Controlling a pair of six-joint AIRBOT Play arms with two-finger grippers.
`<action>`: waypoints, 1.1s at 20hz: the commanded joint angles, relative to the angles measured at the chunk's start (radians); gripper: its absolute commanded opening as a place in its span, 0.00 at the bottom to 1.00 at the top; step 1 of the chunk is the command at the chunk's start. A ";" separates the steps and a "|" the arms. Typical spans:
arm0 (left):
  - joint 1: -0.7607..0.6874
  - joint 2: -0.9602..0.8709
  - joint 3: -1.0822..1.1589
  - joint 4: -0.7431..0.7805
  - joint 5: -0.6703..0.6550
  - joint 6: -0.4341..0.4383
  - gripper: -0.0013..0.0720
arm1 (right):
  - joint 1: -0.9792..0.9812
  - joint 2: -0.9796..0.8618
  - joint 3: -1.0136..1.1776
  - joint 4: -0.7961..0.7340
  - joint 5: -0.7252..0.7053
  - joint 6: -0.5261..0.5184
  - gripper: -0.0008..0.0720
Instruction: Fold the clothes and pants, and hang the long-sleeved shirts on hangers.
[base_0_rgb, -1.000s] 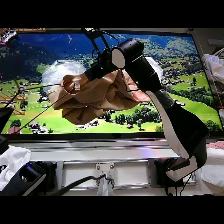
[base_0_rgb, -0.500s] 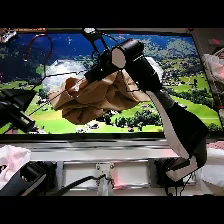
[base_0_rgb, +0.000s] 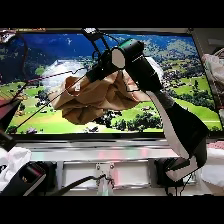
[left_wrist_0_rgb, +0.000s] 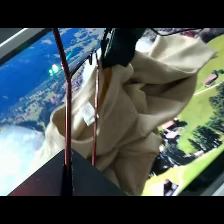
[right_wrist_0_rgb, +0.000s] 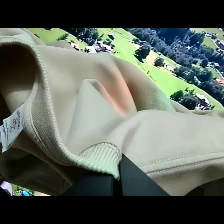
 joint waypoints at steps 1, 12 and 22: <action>-0.001 0.031 0.000 -0.010 -0.088 -0.034 0.03 | 0.001 0.000 0.001 -0.003 -0.002 -0.002 0.05; -0.001 -0.159 0.000 -0.061 0.053 0.062 0.03 | 0.001 0.000 0.001 0.021 0.007 -0.002 0.05; -0.001 -0.163 0.000 0.060 0.046 0.113 0.03 | 0.001 0.000 0.001 0.004 -0.005 -0.003 0.05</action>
